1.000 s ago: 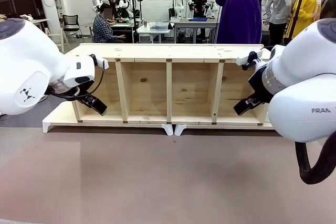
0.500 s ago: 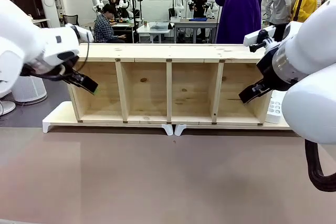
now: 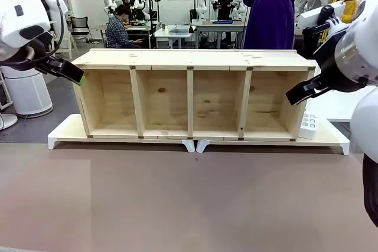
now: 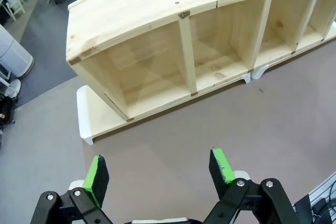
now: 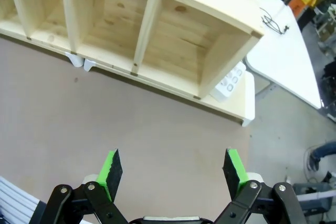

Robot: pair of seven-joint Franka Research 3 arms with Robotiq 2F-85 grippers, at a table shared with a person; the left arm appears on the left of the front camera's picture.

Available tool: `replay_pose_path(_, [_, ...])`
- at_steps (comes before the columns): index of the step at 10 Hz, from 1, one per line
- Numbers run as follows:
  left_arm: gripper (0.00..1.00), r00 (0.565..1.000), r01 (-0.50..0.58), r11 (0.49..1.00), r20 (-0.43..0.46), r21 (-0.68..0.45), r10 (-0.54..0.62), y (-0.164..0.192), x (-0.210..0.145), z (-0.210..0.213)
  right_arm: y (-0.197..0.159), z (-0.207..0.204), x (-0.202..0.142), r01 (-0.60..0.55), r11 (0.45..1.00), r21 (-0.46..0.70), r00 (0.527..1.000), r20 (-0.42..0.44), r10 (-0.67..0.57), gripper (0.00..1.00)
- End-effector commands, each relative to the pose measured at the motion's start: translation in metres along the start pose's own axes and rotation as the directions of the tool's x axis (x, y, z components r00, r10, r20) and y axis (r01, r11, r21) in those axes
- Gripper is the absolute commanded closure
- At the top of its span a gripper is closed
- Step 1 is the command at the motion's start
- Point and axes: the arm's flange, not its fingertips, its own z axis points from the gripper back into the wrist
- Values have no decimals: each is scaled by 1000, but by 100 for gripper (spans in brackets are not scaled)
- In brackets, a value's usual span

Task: Perform cable management.
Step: When the cord part of the Power Cable appears at the lower middle area of the table and stops, grasp the cord part of the Power Cable.

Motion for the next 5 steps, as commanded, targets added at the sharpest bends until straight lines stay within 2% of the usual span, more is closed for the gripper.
replay_pose_path(1, [0, 1000, 15, 1000, -5, -17, -15, -5, 3, -16, 2, -6, 3, -16, 1000, 10, 1000, 7, 16, 0])
replay_pose_path(5, [0, 1000, 15, 1000, -5, -17, -15, -5, 3, -16, 2, -6, 3, -16, 1000, 10, 1000, 7, 16, 0])
